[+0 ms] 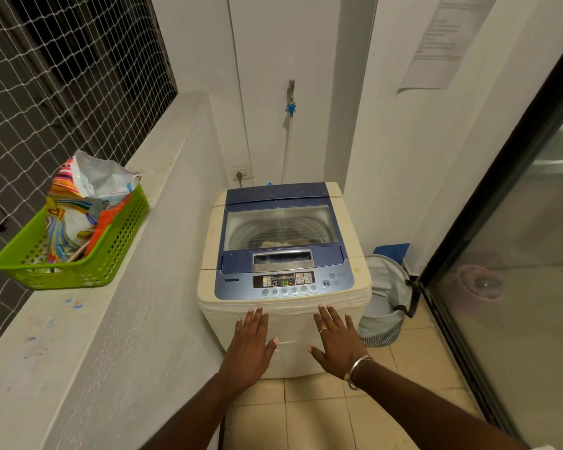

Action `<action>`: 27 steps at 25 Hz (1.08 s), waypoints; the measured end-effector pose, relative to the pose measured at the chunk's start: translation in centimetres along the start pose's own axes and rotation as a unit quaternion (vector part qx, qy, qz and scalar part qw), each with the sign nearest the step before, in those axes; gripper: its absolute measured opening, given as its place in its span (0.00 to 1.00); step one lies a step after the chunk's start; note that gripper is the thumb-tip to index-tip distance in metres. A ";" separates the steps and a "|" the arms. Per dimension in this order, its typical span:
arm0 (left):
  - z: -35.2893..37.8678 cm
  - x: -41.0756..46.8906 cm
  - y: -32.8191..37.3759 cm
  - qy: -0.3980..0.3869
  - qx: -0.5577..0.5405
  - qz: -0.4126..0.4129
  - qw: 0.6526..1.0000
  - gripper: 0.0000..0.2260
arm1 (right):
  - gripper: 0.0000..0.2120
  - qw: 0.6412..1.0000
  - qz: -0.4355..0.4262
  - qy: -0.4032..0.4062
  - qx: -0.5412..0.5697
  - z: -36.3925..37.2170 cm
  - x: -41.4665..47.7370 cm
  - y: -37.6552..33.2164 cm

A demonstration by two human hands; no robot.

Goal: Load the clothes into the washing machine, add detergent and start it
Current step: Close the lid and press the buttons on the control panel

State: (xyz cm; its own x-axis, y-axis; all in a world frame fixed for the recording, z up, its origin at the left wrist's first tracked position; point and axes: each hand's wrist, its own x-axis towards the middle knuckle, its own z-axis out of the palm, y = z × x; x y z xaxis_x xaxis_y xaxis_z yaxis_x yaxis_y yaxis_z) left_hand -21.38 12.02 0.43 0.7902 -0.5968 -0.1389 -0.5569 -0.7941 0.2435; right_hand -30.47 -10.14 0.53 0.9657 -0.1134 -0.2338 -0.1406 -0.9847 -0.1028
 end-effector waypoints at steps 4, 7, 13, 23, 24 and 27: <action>0.0 0.0 0.2 -0.007 0.017 -0.006 1.000 0.45 | 0.39 1.000 -0.003 -0.003 -0.005 -0.1 0.1 0.0; 0.0 0.0 0.3 -0.008 0.019 -0.009 1.000 0.46 | 0.39 1.000 -0.005 -0.004 0.001 -0.3 0.2 0.0; 0.0 -0.3 0.1 -0.016 0.020 -0.014 1.000 0.45 | 0.39 1.000 -0.001 -0.008 0.005 -0.1 0.1 0.1; -0.5 0.1 0.6 -0.005 0.017 -0.008 1.000 0.46 | 0.39 1.000 -0.001 -0.004 0.009 -0.5 0.4 0.3; -0.5 0.1 0.6 -0.005 0.016 -0.007 1.000 0.46 | 0.39 1.000 0.000 -0.005 0.009 -0.5 0.3 0.4; -0.6 0.1 0.8 -0.005 0.019 -0.006 1.000 0.42 | 0.39 1.000 0.001 -0.007 0.008 -0.5 0.3 0.5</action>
State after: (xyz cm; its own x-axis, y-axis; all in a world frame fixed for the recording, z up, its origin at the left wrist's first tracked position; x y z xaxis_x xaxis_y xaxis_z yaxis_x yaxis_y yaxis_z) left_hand -21.53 11.40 1.21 0.7943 -0.5885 -0.1509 -0.5571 -0.8046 0.2057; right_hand -30.10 -10.74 0.84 0.9621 -0.1143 -0.2475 -0.1468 -0.9822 -0.1173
